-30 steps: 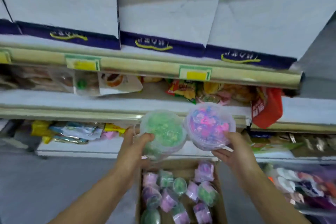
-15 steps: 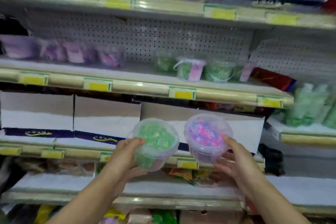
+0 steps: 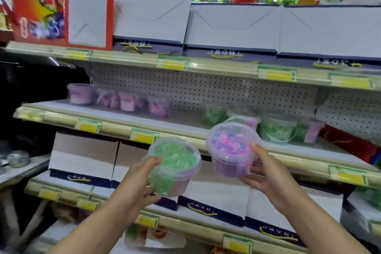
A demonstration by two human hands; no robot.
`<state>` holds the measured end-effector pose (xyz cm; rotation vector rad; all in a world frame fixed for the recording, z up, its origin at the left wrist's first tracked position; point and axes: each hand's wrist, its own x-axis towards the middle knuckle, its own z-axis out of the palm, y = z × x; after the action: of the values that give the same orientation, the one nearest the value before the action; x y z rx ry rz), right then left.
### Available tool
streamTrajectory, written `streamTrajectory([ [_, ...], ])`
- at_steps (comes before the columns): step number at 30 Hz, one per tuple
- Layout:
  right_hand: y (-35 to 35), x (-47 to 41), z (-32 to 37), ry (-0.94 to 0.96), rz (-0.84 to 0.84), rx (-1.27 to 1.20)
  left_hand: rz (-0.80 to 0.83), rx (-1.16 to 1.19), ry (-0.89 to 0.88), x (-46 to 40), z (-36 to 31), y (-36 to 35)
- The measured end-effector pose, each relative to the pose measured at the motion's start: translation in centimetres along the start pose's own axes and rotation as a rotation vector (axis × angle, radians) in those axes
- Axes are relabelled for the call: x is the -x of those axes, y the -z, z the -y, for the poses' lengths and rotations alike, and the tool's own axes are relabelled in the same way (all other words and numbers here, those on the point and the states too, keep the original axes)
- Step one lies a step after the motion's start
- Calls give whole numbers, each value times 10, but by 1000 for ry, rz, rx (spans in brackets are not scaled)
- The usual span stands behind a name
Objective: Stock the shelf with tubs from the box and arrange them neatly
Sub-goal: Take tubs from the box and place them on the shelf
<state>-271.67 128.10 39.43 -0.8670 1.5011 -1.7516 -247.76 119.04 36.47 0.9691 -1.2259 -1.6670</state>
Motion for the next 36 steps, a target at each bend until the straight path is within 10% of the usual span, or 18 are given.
streamTrajectory([
  [19, -207, -159, 25, -95, 49, 73, -26, -47, -125, -126, -104, 130],
  [25, -211, -172, 20, -68, -237, 557, 31, -44, -127, -147, -112, 143],
  [31, -211, -144, 12, 512, -368, 1462, 66, -38, -137, -162, -118, 140],
  [36, -214, -164, 3, 747, -329, 1646, 76, -25, -128, -170, -119, 133],
])
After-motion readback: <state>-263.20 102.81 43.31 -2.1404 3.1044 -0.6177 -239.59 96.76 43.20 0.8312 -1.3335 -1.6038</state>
